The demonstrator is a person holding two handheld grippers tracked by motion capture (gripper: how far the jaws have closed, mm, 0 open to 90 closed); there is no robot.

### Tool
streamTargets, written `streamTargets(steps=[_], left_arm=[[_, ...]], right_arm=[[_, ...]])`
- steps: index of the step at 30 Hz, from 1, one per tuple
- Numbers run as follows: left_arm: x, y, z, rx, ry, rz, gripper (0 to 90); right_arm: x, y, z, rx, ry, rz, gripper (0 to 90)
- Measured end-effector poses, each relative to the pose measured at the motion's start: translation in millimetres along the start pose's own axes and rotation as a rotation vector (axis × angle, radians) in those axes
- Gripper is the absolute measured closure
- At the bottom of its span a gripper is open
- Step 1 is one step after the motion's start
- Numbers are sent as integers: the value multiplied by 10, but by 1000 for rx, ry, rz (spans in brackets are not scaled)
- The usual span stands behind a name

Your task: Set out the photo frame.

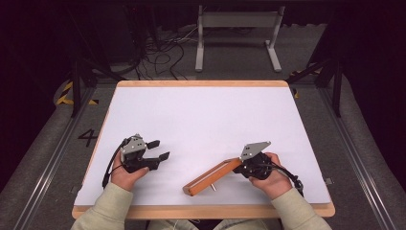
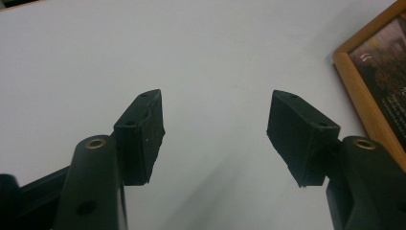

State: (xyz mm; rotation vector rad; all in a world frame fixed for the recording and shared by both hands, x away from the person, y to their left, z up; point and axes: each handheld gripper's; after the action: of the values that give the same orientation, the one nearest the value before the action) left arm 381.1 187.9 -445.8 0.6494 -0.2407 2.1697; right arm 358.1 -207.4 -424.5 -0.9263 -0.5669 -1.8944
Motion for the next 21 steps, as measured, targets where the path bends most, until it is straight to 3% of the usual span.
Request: streamTargets(steps=[6, 11, 21], left_arm=[[27, -4, -19, 12, 3, 10, 381], [34, -7, -30, 17, 4, 9, 381], [65, -22, -55, 22, 7, 18, 380]], right_arm=[[-57, 83, 86, -21, 19, -12, 900], [-134, 124, 188, -9, 23, -33, 900], [-222, 176, 331, -21, 73, -30, 900]])
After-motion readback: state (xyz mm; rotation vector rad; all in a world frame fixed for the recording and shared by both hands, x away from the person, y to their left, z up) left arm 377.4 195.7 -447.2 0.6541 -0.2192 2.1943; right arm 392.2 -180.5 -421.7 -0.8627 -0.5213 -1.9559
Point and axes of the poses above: each handheld gripper's, and its own axes: x roughly backward along the jaws, z roughly out of its top, y roughly to its right, and after that the axes turned 3 degrees about -y, right-handed
